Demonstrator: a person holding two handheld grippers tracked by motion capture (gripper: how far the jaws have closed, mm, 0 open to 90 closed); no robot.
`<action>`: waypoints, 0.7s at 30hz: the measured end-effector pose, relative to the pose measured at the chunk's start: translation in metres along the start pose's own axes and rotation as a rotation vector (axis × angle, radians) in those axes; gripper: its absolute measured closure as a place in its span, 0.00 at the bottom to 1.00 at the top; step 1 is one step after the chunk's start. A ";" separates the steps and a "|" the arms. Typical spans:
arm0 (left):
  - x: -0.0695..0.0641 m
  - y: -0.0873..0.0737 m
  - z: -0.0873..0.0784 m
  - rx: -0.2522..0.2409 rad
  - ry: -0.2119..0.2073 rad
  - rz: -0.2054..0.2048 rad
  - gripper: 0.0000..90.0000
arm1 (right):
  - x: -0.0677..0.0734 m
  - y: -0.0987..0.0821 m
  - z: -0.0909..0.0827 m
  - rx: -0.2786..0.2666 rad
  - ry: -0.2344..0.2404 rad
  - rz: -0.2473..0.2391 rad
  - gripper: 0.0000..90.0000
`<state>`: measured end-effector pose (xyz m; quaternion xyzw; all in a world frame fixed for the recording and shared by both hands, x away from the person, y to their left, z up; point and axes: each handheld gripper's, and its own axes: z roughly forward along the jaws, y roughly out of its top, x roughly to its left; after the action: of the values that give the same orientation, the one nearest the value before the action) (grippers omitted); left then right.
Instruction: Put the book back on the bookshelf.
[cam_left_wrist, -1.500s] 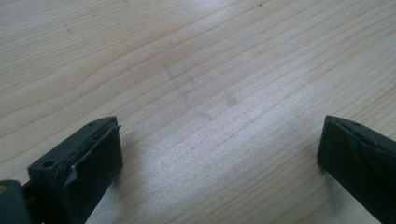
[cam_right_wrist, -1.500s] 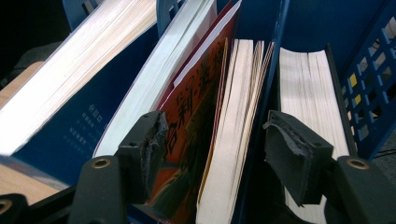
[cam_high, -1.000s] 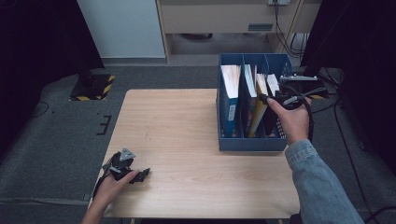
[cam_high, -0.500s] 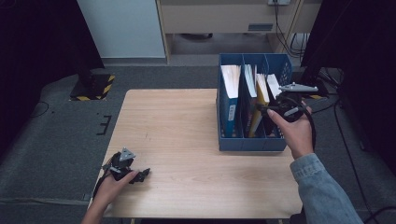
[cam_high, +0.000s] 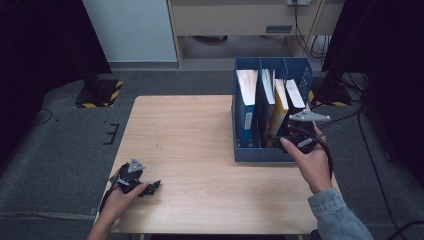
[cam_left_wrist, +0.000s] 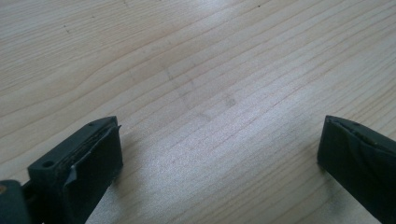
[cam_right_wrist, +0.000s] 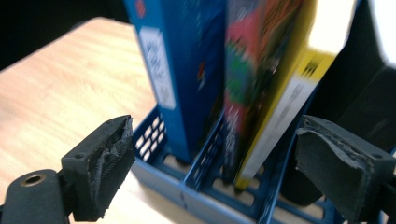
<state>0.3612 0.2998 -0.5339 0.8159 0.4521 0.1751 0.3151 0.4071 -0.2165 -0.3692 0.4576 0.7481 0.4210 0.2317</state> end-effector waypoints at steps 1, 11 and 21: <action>0.000 0.000 0.000 0.000 0.000 0.000 0.00 | 0.001 -0.003 0.000 0.000 0.004 0.002 0.14; 0.000 -0.001 0.000 -0.005 -0.001 0.001 0.00 | 0.015 -0.042 0.009 0.034 0.059 0.025 0.14; -0.001 -0.002 0.000 -0.011 0.003 -0.002 0.00 | 0.035 -0.071 0.009 0.032 0.102 0.024 0.16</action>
<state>0.3592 0.2994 -0.5347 0.8134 0.4524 0.1783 0.3192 0.3625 -0.1983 -0.4329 0.4483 0.7599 0.4345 0.1808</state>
